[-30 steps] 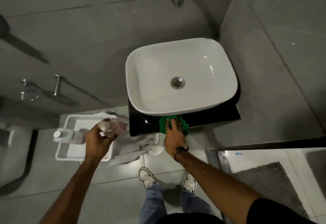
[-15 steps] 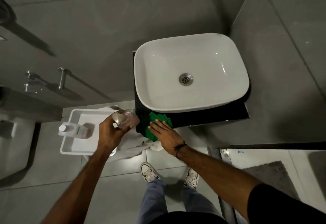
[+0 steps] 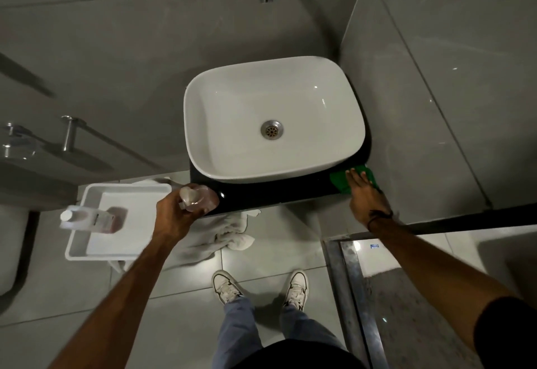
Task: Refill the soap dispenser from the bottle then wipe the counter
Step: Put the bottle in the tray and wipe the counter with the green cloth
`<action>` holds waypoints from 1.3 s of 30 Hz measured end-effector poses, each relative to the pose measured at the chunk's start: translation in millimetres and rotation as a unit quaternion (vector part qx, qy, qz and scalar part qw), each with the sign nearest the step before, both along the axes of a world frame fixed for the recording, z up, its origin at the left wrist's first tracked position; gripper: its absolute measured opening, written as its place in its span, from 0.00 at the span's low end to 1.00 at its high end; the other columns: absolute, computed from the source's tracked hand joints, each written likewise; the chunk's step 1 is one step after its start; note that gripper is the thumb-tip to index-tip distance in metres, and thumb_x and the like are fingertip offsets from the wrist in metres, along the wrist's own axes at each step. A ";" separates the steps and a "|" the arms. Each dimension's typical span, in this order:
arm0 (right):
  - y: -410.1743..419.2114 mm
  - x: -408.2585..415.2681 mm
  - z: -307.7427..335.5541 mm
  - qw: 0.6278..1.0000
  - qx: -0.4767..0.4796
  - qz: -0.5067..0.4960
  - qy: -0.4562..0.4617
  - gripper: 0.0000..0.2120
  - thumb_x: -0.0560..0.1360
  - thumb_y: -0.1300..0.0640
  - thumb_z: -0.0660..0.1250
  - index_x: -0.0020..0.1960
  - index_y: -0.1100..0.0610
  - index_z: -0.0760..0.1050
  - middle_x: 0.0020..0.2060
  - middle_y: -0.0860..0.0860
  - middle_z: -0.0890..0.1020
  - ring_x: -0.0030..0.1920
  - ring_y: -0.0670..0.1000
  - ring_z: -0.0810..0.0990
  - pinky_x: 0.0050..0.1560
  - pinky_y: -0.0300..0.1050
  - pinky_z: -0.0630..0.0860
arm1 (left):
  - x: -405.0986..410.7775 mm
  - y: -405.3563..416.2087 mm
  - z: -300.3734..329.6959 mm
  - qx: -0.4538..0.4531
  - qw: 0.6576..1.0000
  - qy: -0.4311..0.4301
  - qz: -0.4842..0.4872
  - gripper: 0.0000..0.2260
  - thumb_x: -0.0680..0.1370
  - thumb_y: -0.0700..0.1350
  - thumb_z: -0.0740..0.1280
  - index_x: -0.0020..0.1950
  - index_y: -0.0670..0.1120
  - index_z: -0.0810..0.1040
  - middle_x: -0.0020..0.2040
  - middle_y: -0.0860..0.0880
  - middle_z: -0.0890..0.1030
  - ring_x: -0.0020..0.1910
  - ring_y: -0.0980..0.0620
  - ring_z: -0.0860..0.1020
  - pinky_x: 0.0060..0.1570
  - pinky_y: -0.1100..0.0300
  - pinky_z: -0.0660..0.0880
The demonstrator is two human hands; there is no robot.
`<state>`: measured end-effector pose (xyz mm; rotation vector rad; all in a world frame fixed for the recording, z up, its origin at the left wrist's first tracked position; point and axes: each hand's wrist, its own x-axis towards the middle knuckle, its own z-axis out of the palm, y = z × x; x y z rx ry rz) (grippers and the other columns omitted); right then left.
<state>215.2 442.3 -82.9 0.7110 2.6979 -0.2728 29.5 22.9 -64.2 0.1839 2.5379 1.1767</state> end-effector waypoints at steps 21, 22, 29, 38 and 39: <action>-222.1 -42.8 18.3 0.606 -0.706 -0.367 0.027 0.14 0.78 0.71 0.63 0.63 0.65 0.77 0.56 0.60 0.84 0.50 0.56 0.86 0.50 0.49 0.84 | 76.5 -1.0 -17.3 0.219 0.859 -0.408 0.219 0.14 0.77 0.57 0.69 0.56 0.50 0.80 0.48 0.52 0.85 0.46 0.52 0.84 0.50 0.53 0.77; -235.7 -48.5 18.3 0.586 -0.728 -0.356 0.006 0.14 0.79 0.70 0.63 0.63 0.64 0.77 0.56 0.60 0.85 0.52 0.56 0.86 0.51 0.49 0.84 | 80.3 -6.7 -20.2 0.249 0.841 -0.434 0.206 0.15 0.77 0.57 0.68 0.57 0.49 0.82 0.50 0.49 0.86 0.47 0.50 0.84 0.48 0.53 0.79; -282.4 -85.8 5.8 0.803 -0.527 -0.272 0.062 0.15 0.72 0.62 0.76 0.58 0.61 0.82 0.54 0.57 0.85 0.49 0.52 0.85 0.52 0.45 0.81 | 60.4 -56.3 -36.2 0.283 0.845 -0.341 0.300 0.10 0.78 0.38 0.71 0.59 0.41 0.80 0.59 0.37 0.84 0.52 0.42 0.85 0.44 0.50 0.82; -254.3 -74.5 -56.9 0.995 -0.049 0.079 0.016 0.60 0.64 0.36 0.73 0.81 0.59 0.44 0.81 0.56 0.43 0.81 0.57 0.39 0.78 0.63 0.43 | -59.8 -152.8 -86.4 0.110 0.897 -0.241 0.354 0.19 0.82 0.36 0.64 0.73 0.41 0.71 0.68 0.39 0.76 0.65 0.39 0.76 0.65 0.43 0.76; -255.8 -71.6 -64.7 0.996 -0.033 0.088 0.006 0.62 0.63 0.35 0.73 0.81 0.59 0.40 0.81 0.57 0.39 0.80 0.57 0.36 0.78 0.64 0.41 | -72.5 -158.5 -98.1 0.090 0.904 -0.240 0.343 0.18 0.82 0.36 0.64 0.72 0.40 0.71 0.68 0.38 0.76 0.66 0.38 0.75 0.66 0.43 0.75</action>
